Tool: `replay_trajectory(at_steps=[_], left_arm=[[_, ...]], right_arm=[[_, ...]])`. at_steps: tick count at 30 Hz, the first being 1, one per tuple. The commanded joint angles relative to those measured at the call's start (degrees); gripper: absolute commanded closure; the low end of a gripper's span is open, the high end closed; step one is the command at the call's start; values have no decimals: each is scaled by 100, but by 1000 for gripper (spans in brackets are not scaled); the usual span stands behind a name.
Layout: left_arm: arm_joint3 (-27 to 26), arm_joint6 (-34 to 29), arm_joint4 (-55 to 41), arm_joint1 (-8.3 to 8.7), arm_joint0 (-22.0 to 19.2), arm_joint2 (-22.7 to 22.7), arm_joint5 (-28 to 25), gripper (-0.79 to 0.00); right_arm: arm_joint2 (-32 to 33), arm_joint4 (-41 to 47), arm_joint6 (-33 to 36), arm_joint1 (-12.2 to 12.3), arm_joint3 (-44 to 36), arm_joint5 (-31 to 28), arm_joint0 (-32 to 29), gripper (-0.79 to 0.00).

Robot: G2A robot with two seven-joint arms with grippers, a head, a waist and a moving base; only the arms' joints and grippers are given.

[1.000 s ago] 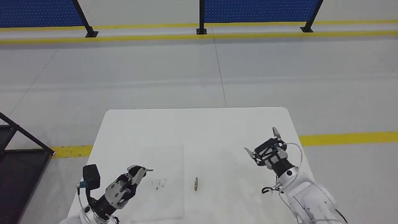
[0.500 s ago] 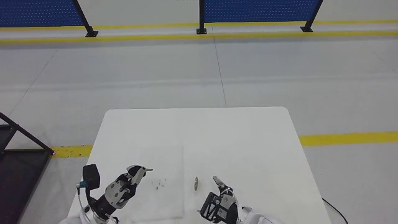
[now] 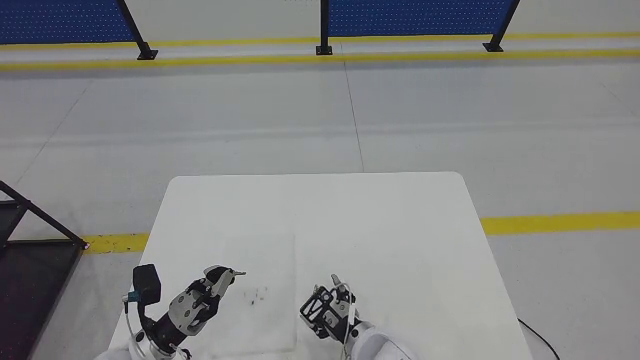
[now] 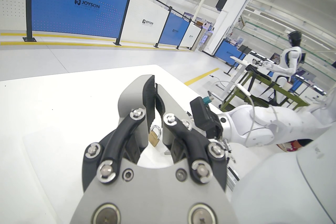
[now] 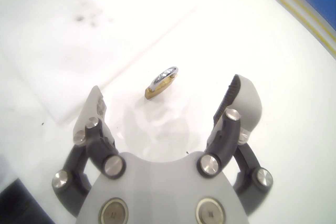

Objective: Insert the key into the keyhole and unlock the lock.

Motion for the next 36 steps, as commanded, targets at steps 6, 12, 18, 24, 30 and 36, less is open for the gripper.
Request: replay_trajectory(at_steps=[6,12,18,24,30,36], left_arm=[[0,0,0,0,0,0,0,0],[0,0,0,0,0,0,0,0],[0,0,0,0,0,0,0,0],[0,0,0,0,0,0,0,0],[0,0,0,0,0,0,0,0],[0,0,0,0,0,0,0,0]], right_arm=[[-179,133,-43,-106,328,177,210,-634],[-219,111,-52,-148,505,287,296,-326],[-248,194,-17,-182,585,255,354,-188],[-240,228,-103,-184,549,167,341,0],[-57,401,-413,-129,198,14,192,0],[569,1010,-1027,71,-484,-791,-243,0]])
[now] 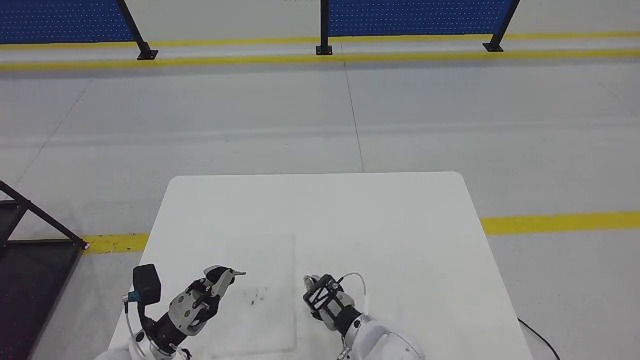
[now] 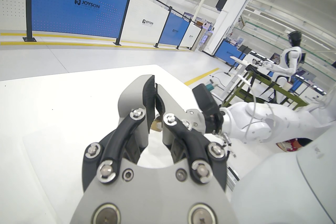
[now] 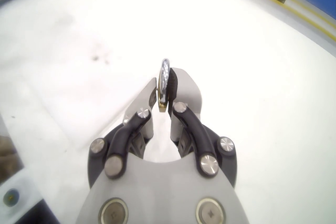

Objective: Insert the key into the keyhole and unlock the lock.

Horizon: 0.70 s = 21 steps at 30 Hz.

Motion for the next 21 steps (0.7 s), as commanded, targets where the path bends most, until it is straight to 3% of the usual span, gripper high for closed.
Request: replay_trajectory(at_steps=[1,6,21], left_arm=[[0,0,0,0,0,0,0,0],[0,0,0,0,0,0,0,0],[0,0,0,0,0,0,0,0]], right_arm=[[203,164,-173,68,-227,-371,-134,0],[601,276,-451,223,-676,-1028,-470,0],[604,291,-459,222,-671,-1016,-468,0]])
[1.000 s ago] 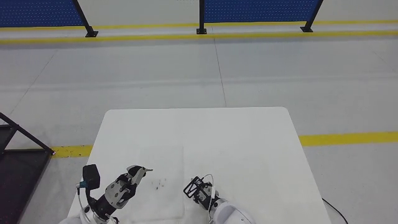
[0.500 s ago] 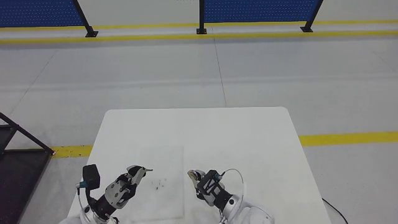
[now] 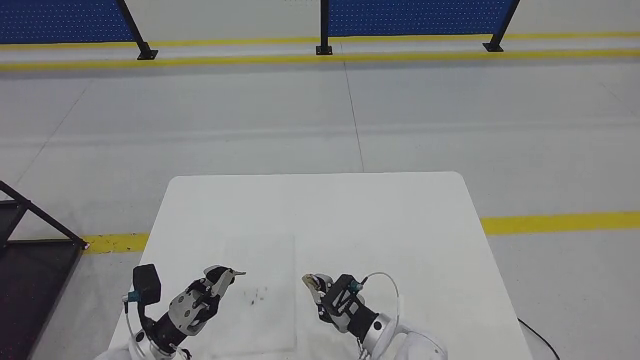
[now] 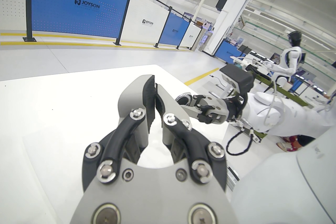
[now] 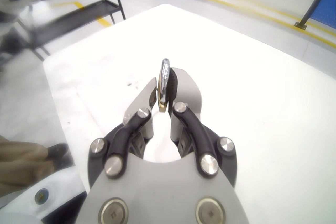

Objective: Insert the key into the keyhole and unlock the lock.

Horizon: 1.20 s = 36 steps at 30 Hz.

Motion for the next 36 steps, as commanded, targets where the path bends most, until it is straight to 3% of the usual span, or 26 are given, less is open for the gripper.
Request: replay_trajectory(at_steps=[1,8,19,21,36], left_arm=[[0,0,0,0,0,0,0,0],[36,-261,-793,-7,-235,312,-54,0],[349,-714,-2554,4,-572,1135,-807,0],[453,-940,-2929,26,-678,1233,-686,0],[453,-940,-2929,26,-678,1233,-686,0]], right_arm=[[3,93,-26,-4,27,32,8,0],[-31,1137,-948,-56,145,-450,232,0],[-201,2859,-2407,-112,665,-2490,613,0],[-189,3373,-2560,-117,825,-2930,680,0],[-220,3477,-2525,-124,819,-2885,672,0]])
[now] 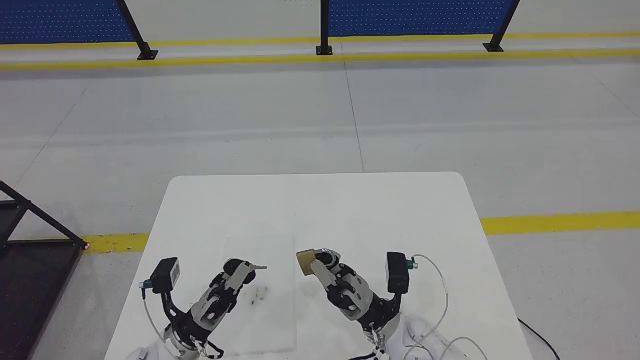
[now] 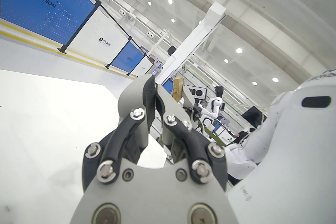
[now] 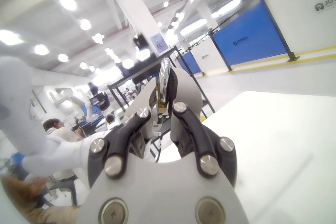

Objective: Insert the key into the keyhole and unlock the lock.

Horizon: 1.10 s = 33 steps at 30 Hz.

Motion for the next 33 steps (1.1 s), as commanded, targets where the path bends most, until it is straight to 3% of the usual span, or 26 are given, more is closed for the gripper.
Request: replay_trajectory(at_steps=[1,11,21,33], left_arm=[[8,-59,-97,-5,-8,100,113,0],[82,132,-1416,-98,-316,1003,-121,0],[431,434,-1250,-239,-676,1512,-121,0],[535,560,-1065,-310,-800,1663,-121,0]], right_arm=[[-44,222,45,-15,4,66,1,0],[-423,743,-438,-182,267,271,130,0],[-644,672,-904,-314,450,311,212,0],[-657,608,-885,-357,518,312,193,0]])
